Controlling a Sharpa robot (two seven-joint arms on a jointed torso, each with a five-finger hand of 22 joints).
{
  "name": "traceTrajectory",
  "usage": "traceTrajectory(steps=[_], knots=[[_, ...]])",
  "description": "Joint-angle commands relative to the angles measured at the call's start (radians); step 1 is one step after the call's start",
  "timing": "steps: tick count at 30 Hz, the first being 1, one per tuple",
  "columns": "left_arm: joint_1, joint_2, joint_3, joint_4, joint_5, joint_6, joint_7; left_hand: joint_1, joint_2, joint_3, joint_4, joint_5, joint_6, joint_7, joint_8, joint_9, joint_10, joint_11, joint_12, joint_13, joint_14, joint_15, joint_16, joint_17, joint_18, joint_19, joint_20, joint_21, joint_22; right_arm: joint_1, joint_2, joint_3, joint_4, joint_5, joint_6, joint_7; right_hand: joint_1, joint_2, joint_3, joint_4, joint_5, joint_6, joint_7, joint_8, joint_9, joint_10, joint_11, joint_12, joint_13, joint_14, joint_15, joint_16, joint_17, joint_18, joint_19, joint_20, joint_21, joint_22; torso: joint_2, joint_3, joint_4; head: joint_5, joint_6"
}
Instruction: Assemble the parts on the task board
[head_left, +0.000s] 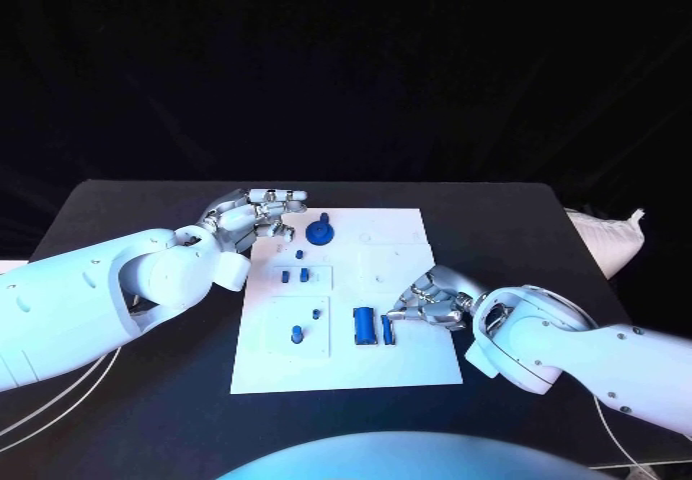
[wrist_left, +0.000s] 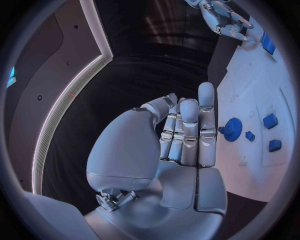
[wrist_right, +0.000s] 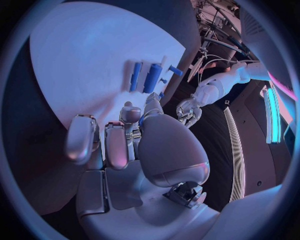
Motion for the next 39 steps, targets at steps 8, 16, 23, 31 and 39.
traceTrajectory(steps=[8, 16, 23, 31, 39], knots=[[-0.017, 0.034, 0.0, -0.074, 0.044, -0.042, 0.063, -0.036, -0.011, -0.033, 0.017, 0.001, -0.015, 0.007, 0.009, 0.0, -0.041, 0.018, -0.008, -0.018, -0.196, 0.024, -0.174, -0.157, 0.014, -0.133, 0.024, -0.106, -0.053, 0.099, 0.064, 0.001, -0.226, 0.628, -0.056, 0.481, 0.103, 0.043, 0.0, -0.055, 0.024, -0.066, 0.028, -0.003, -0.021, -0.165, 0.026, -0.32, -0.233, -0.084, 0.029, -0.397, -0.419, 0.103, -0.216, 0.024, -0.42, -0.538, -0.056, -0.0089, -0.0015, -0.014, 0.05], [-0.046, 0.064, 0.0, -0.154, 0.093, -0.093, 0.14, -0.035, -0.007, -0.036, 0.036, 0.001, -0.025, 0.011, 0.014, -0.002, -0.017, 0.042, -0.119, -0.059, -0.277, 0.082, -0.591, -0.36, 0.008, -0.336, 0.083, -0.316, -0.226, 0.134, 0.184, 0.001, -0.462, 0.856, 0.04, 0.651, 0.224, 0.084, 0.026, -0.125, -0.007, -0.142, 0.083, -0.01, -0.067, -0.298, 0.1, -0.613, -0.554, -0.333, 0.11, -0.935, -0.768, 0.102, -0.373, 0.096, -0.787, -0.781, -0.089, -0.0063, -0.0097, -0.004, 0.108], [-0.064, 0.1, 0.0, -0.212, 0.125, -0.119, 0.184, -0.029, -0.006, -0.03, 0.045, 0.002, -0.024, 0.012, -0.008, -0.003, 0.015, 0.058, -0.253, -0.059, -0.279, 0.119, -0.825, -0.454, 0.02, -0.437, 0.148, -0.413, -0.416, 0.139, 0.255, 0.002, -0.584, 0.933, 0.106, 0.725, 0.238, 0.117, 0.032, -0.195, -0.019, -0.119, 0.081, -0.01, -0.146, -0.201, 0.111, -0.748, -0.903, -0.337, 0.154, -1.216, -1.0, 0.109, -0.351, 0.15, -1.046, -0.964, -0.105, -0.0024, -0.0058, 0.006, 0.135], [-0.066, 0.105, 0.0, -0.211, 0.092, -0.117, 0.142, -0.519, 0.035, -0.195, 0.053, -0.045, -0.387, -0.057, -0.088, -0.069, -0.353, 0.001, -0.336, -0.12, -0.627, 0.076, -0.948, -0.576, -0.037, -0.731, 0.056, -0.474, -0.67, 0.143, 0.264, -0.004, -0.589, 0.888, 0.036, 0.669, -0.34, 0.068, 0.101, -0.232, -0.095, -0.47, 0.016, -0.072, -0.221, -0.605, 0.066, -0.826, -1.005, -0.733, 0.06, -1.289, -1.115, 0.048, -0.713, 0.077, -1.157, -1.03, -0.102, 0.0032, -0.0053, 0.01, 0.142], [-0.07, 0.099, 0.001, -0.141, 0.062, -0.257, 0.178, -0.766, 0.105, -0.275, 0.053, -0.127, -0.569, -0.092, -0.088, -0.069, -0.542, -0.028, -0.43, -0.12, -0.808, -0.013, -0.989, -0.576, -0.065, -0.878, 0.009, -0.474, -0.772, 0.178, 0.246, -0.049, -0.48, 0.978, -0.105, 0.736, -0.622, 0.037, 0.138, -0.232, -0.095, -0.644, -0.018, -0.072, -0.316, -0.81, -0.018, -0.826, -1.091, -0.944, 0.06, -1.363, -1.155, 0.02, -0.909, 0.042, -1.198, -1.104, -0.113, 0.0459, 0.0013, 0.039, 0.203]])
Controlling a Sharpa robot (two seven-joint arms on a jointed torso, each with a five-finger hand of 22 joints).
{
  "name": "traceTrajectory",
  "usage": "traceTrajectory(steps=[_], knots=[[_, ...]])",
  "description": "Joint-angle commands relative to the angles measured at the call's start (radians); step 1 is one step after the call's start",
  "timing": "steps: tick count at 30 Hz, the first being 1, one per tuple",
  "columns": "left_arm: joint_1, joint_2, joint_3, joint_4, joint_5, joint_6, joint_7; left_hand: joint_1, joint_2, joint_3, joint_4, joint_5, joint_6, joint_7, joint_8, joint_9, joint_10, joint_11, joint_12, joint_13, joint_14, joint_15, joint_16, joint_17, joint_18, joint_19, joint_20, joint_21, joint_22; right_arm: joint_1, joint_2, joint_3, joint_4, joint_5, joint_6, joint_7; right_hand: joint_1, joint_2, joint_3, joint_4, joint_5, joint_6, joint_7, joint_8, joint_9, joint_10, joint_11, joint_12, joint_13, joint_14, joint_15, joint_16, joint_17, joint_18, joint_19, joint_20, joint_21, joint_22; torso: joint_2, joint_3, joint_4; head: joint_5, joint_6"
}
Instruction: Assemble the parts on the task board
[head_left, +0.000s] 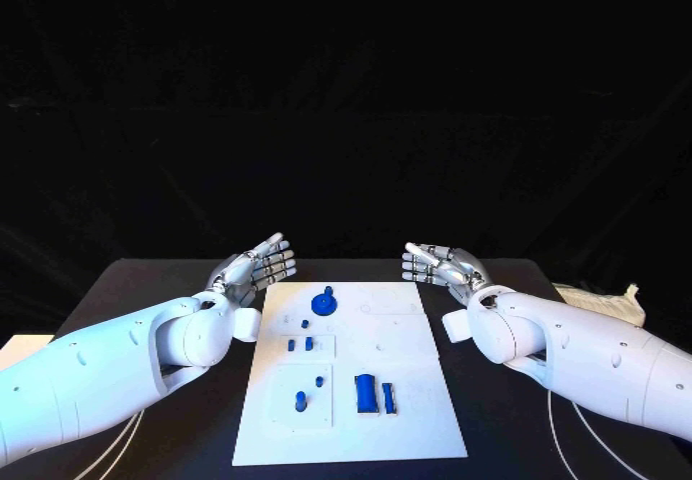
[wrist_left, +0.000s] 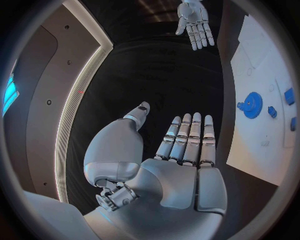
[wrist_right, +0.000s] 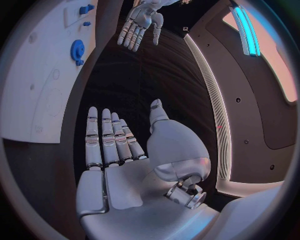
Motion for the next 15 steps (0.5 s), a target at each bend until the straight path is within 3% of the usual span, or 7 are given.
traceTrajectory(steps=[1, 2, 4, 5, 6, 11, 15], knots=[[-0.003, -0.003, 0.002, 0.038, -0.034, -0.13, 0.043, -0.273, 0.032, -0.089, 0.001, -0.055, -0.202, -0.039, -0.016, -0.011, -0.21, -0.102, -0.09, -0.011, -0.2, -0.074, -0.044, -0.024, -0.046, -0.163, -0.052, -0.012, -0.113, 0.017, -0.007, -0.017, 0.057, 0.083, -0.128, 0.072, -0.314, -0.034, 0.04, -0.003, -0.016, -0.194, -0.038, -0.013, -0.095, -0.228, -0.065, -0.014, -0.07, -0.235, -0.016, -0.038, -0.044, -0.043, -0.217, -0.039, -0.046, -0.038, -0.008, 0.0304, 0.0047, 0.017, 0.036], [-0.003, -0.004, 0.002, 0.051, -0.04, -0.157, 0.05, -0.295, 0.032, -0.096, 0.001, -0.055, -0.219, -0.042, -0.016, -0.011, -0.227, -0.102, -0.09, -0.011, -0.217, -0.074, -0.049, -0.024, -0.053, -0.176, -0.056, -0.012, -0.123, 0.024, -0.011, -0.026, 0.078, 0.101, -0.156, 0.085, -0.34, -0.105, 0.043, -0.003, -0.016, -0.211, -0.041, -0.013, -0.095, -0.247, -0.065, -0.014, -0.07, -0.254, -0.016, -0.038, -0.047, -0.052, -0.235, -0.043, -0.049, -0.038, -0.009, 0.0339, 0.0052, 0.019, 0.041], [-0.005, -0.006, 0.003, 0.083, -0.053, -0.22, 0.066, -0.333, 0.032, -0.108, 0.001, -0.055, -0.247, -0.047, -0.016, -0.011, -0.256, -0.102, -0.09, -0.011, -0.245, -0.074, -0.055, -0.024, -0.052, -0.198, -0.063, -0.012, -0.138, 0.038, -0.018, -0.045, 0.123, 0.139, -0.214, 0.113, -0.383, -0.105, 0.047, -0.003, -0.016, -0.237, -0.046, -0.013, -0.095, -0.278, -0.065, -0.014, -0.07, -0.287, -0.016, -0.038, -0.054, -0.052, -0.265, -0.048, -0.056, -0.038, -0.01, 0.0392, 0.006, 0.023, 0.048], [-0.006, -0.008, 0.003, 0.107, -0.063, -0.267, 0.078, -0.368, 0.032, -0.12, 0.001, -0.055, -0.273, -0.122, -0.016, -0.011, -0.283, -0.102, -0.09, -0.011, -0.271, -0.074, -0.06, -0.024, -0.056, -0.22, -0.07, -0.012, -0.153, 0.048, -0.023, -0.057, 0.153, 0.164, -0.252, 0.131, -0.423, -0.105, 0.052, -0.003, -0.016, -0.262, -0.119, -0.013, -0.095, -0.307, -0.065, -0.014, -0.07, -0.317, -0.016, -0.038, -0.059, -0.052, -0.293, -0.053, -0.062, -0.038, -0.011, 0.0413, 0.0063, 0.024, 0.051], [-0.007, -0.009, 0.004, 0.122, -0.07, -0.297, 0.086, -0.387, 0.032, -0.126, 0.001, -0.055, -0.287, -0.122, -0.016, -0.011, -0.297, -0.102, -0.09, -0.011, -0.285, -0.074, -0.064, -0.024, -0.063, -0.231, -0.074, -0.012, -0.161, 0.054, -0.026, -0.065, 0.171, 0.179, -0.275, 0.142, -0.446, -0.105, 0.125, -0.003, -0.016, -0.276, -0.119, -0.013, -0.095, -0.324, -0.065, -0.014, -0.07, -0.334, -0.016, -0.038, -0.062, -0.061, -0.309, -0.124, -0.065, -0.038, -0.011, 0.0418, 0.0064, 0.025, 0.052], [-0.011, -0.013, 0.005, 0.182, -0.095, -0.416, 0.116, -0.471, 0.032, -0.153, 0.001, -0.055, -0.349, -0.122, -0.016, -0.011, -0.362, -0.102, -0.09, -0.011, -0.346, -0.074, -0.14, -0.024, -0.069, -0.281, -0.089, -0.012, -0.196, 0.075, -0.038, -0.093, 0.237, 0.234, -0.361, 0.182, -0.541, -0.105, 0.125, -0.003, -0.016, -0.335, -0.119, -0.013, -0.095, -0.394, -0.065, -0.014, -0.07, -0.405, -0.016, -0.038, -0.138, -0.063, -0.374, -0.124, -0.143, -0.038, -0.011, 0.0418, 0.0064, 0.025, 0.052], [-0.012, -0.015, 0.005, 0.212, -0.108, -0.475, 0.132, -0.524, 0.032, -0.17, 0.001, -0.055, -0.389, -0.122, -0.016, -0.011, -0.403, -0.102, -0.09, -0.011, -0.385, -0.074, -0.14, -0.024, -0.139, -0.312, -0.162, -0.012, -0.218, 0.083, -0.042, -0.103, 0.262, 0.254, -0.392, 0.197, -0.603, -0.105, 0.125, -0.003, -0.016, -0.373, -0.119, -0.013, -0.095, -0.438, -0.065, -0.014, -0.07, -0.452, -0.016, -0.038, -0.138, -0.138, -0.417, -0.124, -0.143, -0.038, -0.011, 0.0418, 0.0064, 0.025, 0.052]])
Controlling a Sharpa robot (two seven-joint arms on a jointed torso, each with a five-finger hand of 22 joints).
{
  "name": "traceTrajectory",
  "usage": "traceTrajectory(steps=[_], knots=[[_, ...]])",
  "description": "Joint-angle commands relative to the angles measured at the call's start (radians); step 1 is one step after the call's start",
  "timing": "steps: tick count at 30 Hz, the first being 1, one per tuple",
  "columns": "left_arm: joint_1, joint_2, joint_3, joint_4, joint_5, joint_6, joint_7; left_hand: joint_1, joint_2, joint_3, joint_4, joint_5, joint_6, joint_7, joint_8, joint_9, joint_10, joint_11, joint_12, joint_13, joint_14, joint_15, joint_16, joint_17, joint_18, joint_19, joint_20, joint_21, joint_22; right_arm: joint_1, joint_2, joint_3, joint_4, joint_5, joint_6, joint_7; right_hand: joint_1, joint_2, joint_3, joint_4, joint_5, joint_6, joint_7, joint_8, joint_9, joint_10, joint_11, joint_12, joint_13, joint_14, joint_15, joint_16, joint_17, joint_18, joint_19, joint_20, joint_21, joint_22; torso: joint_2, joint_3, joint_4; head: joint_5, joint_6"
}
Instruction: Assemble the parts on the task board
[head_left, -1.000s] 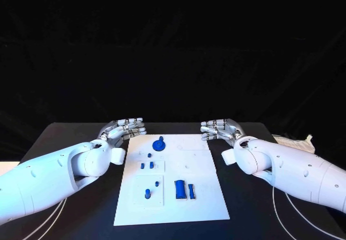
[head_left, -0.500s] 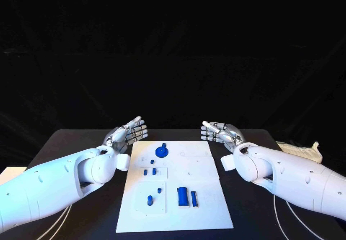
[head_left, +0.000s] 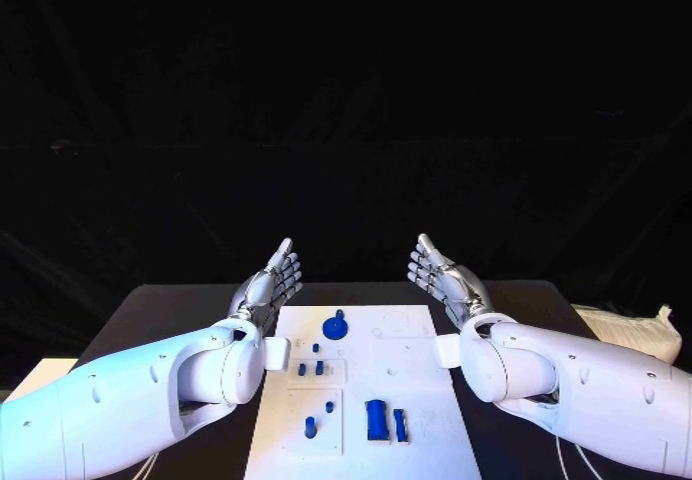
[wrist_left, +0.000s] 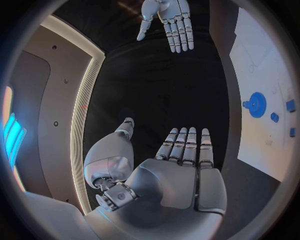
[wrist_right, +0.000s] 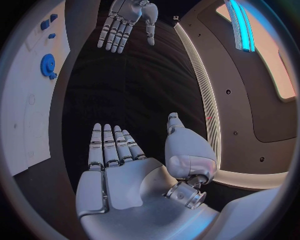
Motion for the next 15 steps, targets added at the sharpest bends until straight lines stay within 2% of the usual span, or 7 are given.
traceTrajectory(steps=[1, 10, 11, 15], knots=[[-0.002, -0.001, 0.002, 0.022, -0.048, -0.151, 0.064, -0.149, 0.002, -0.048, 0.0, -0.011, -0.11, -0.023, -0.007, -0.002, -0.114, -0.011, -0.011, -0.002, -0.109, -0.006, -0.042, -0.003, -0.062, -0.089, -0.07, -0.007, -0.062, 0.004, -0.002, -0.003, 0.015, 0.069, -0.101, 0.07, -0.165, -0.013, 0.026, 0.0, -0.005, -0.102, -0.021, -0.007, -0.009, -0.119, -0.005, -0.007, -0.006, -0.124, -0.001, -0.008, -0.037, -0.065, -0.114, -0.025, -0.043, -0.004, 0.0, 0.0015, 0.0002, 0.0, 0.0], [-0.003, -0.002, 0.002, 0.031, -0.052, -0.17, 0.069, -0.248, 0.002, -0.08, 0.0, -0.011, -0.184, -0.023, -0.007, -0.002, -0.191, -0.011, -0.011, -0.002, -0.183, -0.006, -0.042, -0.003, -0.062, -0.147, -0.07, -0.007, -0.103, 0.004, -0.002, -0.004, 0.015, 0.069, -0.102, 0.071, -0.281, -0.013, 0.026, 0.0, -0.005, -0.174, -0.021, -0.007, -0.009, -0.203, -0.005, -0.007, -0.006, -0.21, -0.001, -0.008, -0.037, -0.065, -0.194, -0.025, -0.043, -0.004, 0.0, 0.0015, 0.0002, 0.0, 0.0], [-0.003, -0.002, 0.002, 0.031, -0.052, -0.17, 0.069, -0.257, 0.002, -0.151, 0.0, -0.011, -0.191, -0.023, -0.007, -0.002, -0.198, -0.011, -0.011, -0.002, -0.189, -0.006, -0.042, -0.003, -0.062, -0.154, -0.07, -0.007, -0.107, 0.004, -0.002, -0.004, 0.015, 0.069, -0.102, 0.071, -0.287, -0.013, 0.026, 0.0, -0.005, -0.178, -0.021, -0.007, -0.009, -0.208, -0.005, -0.007, -0.006, -0.215, -0.001, -0.008, -0.037, -0.065, -0.198, -0.025, -0.043, -0.004, 0.0, 0.0015, 0.0002, 0.0, 0.0], [-0.003, -0.002, 0.002, 0.031, -0.052, -0.17, 0.069, -0.29, 0.002, -0.151, 0.0, -0.011, -0.215, -0.023, -0.007, -0.002, -0.223, -0.011, -0.011, -0.002, -0.213, -0.006, -0.042, -0.003, -0.062, -0.173, -0.07, -0.007, -0.12, 0.004, -0.002, -0.004, 0.015, 0.069, -0.102, 0.071, -0.327, -0.013, 0.026, 0.0, -0.005, -0.203, -0.021, -0.007, -0.009, -0.237, -0.005, -0.007, -0.006, -0.245, -0.001, -0.008, -0.037, -0.065, -0.226, -0.025, -0.043, -0.004, 0.0, 0.0015, 0.0002, 0.0, 0.0]])
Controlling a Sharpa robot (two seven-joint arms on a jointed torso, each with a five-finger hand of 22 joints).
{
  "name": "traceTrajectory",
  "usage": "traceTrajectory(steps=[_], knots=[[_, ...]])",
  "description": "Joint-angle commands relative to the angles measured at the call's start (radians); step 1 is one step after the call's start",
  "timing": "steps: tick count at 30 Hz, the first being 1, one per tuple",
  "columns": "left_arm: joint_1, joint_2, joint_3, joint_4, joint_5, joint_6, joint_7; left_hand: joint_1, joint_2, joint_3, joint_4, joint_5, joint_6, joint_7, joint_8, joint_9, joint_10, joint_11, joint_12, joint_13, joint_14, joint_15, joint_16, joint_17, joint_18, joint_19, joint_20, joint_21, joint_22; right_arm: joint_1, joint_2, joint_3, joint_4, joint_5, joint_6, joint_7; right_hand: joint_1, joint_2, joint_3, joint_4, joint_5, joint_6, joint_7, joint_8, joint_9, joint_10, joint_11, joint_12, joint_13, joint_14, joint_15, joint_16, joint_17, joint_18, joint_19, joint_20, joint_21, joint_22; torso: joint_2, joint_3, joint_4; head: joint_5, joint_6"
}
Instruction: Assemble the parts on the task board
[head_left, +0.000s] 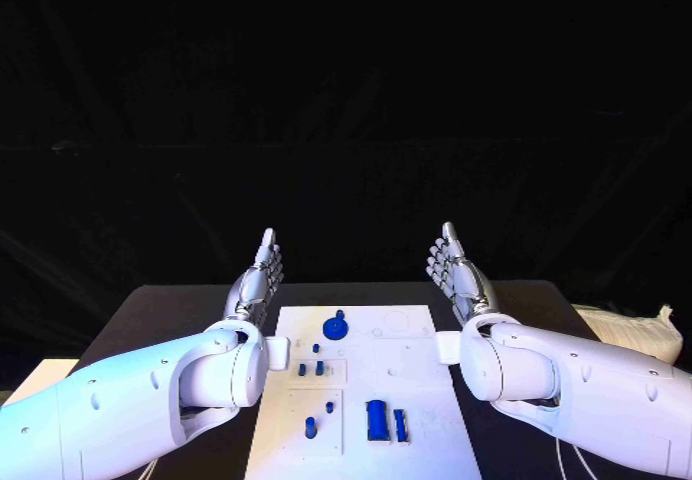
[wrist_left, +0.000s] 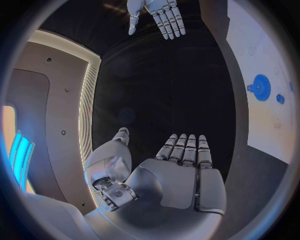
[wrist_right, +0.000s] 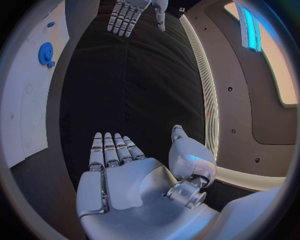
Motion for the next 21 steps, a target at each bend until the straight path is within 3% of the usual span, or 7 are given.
traceTrajectory(steps=[1, 2, 14, 15, 17, 19, 21], knots=[[-0.001, 0.001, 0.001, 0.003, -0.016, -0.023, 0.026, -0.079, 0.0, -0.057, 0.0, -0.007, -0.059, -0.001, -0.007, -0.001, -0.061, -0.001, -0.007, -0.001, -0.059, 0.0, -0.007, -0.001, -0.015, -0.048, -0.005, -0.004, -0.033, 0.0, 0.0, 0.0, 0.002, 0.005, -0.011, 0.024, -0.091, -0.001, 0.006, 0.0, -0.005, -0.057, -0.002, -0.003, -0.002, -0.067, -0.001, -0.007, -0.001, -0.068, 0.0, -0.004, -0.004, -0.021, -0.063, -0.002, -0.008, -0.001, 0.0, -0.0001, 0.0, 0.0, 0.0], [-0.001, 0.001, 0.001, 0.003, -0.016, -0.023, 0.026, -0.086, 0.0, -0.057, 0.0, -0.007, -0.064, -0.001, -0.007, -0.001, -0.066, -0.001, -0.007, -0.001, -0.064, 0.0, -0.007, -0.001, -0.015, -0.051, -0.005, -0.004, -0.103, 0.0, 0.0, 0.0, 0.002, 0.005, -0.011, 0.024, -0.1, -0.001, 0.006, 0.0, -0.005, -0.062, -0.002, -0.003, -0.002, -0.073, -0.001, -0.007, -0.001, -0.075, 0.0, -0.004, -0.004, -0.021, -0.068, -0.002, -0.008, -0.001, 0.0, -0.0001, 0.0, 0.0, 0.0], [-0.001, 0.001, 0.001, 0.003, -0.016, -0.023, 0.026, -0.148, 0.0, -0.057, 0.0, -0.007, -0.108, -0.001, -0.007, -0.001, -0.114, -0.001, -0.007, -0.001, -0.109, 0.0, -0.007, -0.001, -0.015, -0.151, -0.005, -0.004, -0.103, 0.0, 0.0, 0.0, 0.002, 0.005, -0.011, 0.024, -0.171, -0.001, 0.006, 0.0, -0.005, -0.105, -0.002, -0.003, -0.002, -0.124, -0.001, -0.007, -0.001, -0.128, 0.0, -0.004, -0.004, -0.021, -0.117, -0.002, -0.008, -0.001, 0.0, -0.0001, 0.0, 0.0, 0.0], [-0.001, 0.001, 0.001, 0.003, -0.016, -0.023, 0.026, -0.149, 0.0, -0.057, 0.0, -0.007, -0.112, -0.001, -0.007, -0.001, -0.115, -0.001, -0.007, -0.001, -0.109, 0.0, -0.007, -0.001, -0.015, -0.151, -0.005, -0.004, -0.103, 0.0, 0.0, 0.0, 0.002, 0.005, -0.011, 0.024, -0.187, -0.001, 0.006, 0.0, -0.005, -0.178, -0.002, -0.003, -0.002, -0.135, -0.001, -0.007, -0.001, -0.14, 0.0, -0.004, -0.004, -0.021, -0.128, -0.002, -0.008, -0.001, 0.0, -0.0001, 0.0, 0.0, 0.0], [-0.001, 0.001, 0.001, 0.003, -0.016, -0.023, 0.026, -0.158, 0.0, -0.057, 0.0, -0.007, -0.185, -0.001, -0.007, -0.001, -0.191, -0.001, -0.007, -0.001, -0.183, 0.0, -0.007, -0.001, -0.015, -0.151, -0.005, -0.004, -0.103, 0.0, 0.0, 0.0, 0.002, 0.005, -0.011, 0.024, -0.289, -0.001, 0.006, 0.0, -0.005, -0.178, -0.002, -0.003, -0.002, -0.209, -0.001, -0.007, -0.001, -0.215, 0.0, -0.004, -0.004, -0.021, -0.199, -0.002, -0.008, -0.001, 0.0, -0.0001, 0.0, 0.0, 0.0], [-0.001, 0.001, 0.001, 0.003, -0.016, -0.023, 0.026, -0.168, 0.0, -0.057, 0.0, -0.007, -0.185, -0.001, -0.007, -0.001, -0.191, -0.001, -0.007, -0.001, -0.183, 0.0, -0.007, -0.001, -0.015, -0.151, -0.005, -0.004, -0.103, 0.0, 0.0, 0.0, 0.002, 0.005, -0.011, 0.024, -0.289, -0.001, 0.006, 0.0, -0.005, -0.178, -0.002, -0.003, -0.002, -0.209, -0.001, -0.007, -0.001, -0.215, 0.0, -0.004, -0.004, -0.021, -0.199, -0.002, -0.008, -0.001, 0.0, -0.0001, 0.0, 0.0, 0.0], [-0.001, 0.001, 0.001, 0.003, -0.016, -0.023, 0.026, -0.249, 0.0, -0.057, 0.0, -0.007, -0.185, -0.001, -0.007, -0.001, -0.191, -0.001, -0.007, -0.001, -0.183, 0.0, -0.007, -0.001, -0.015, -0.151, -0.005, -0.004, -0.103, 0.0, 0.0, 0.0, 0.002, 0.005, -0.011, 0.024, -0.289, -0.001, 0.006, 0.0, -0.005, -0.178, -0.002, -0.003, -0.002, -0.209, -0.001, -0.007, -0.001, -0.215, 0.0, -0.004, -0.004, -0.021, -0.199, -0.002, -0.008, -0.001, 0.0, -0.0001, 0.0, 0.0, 0.0]])
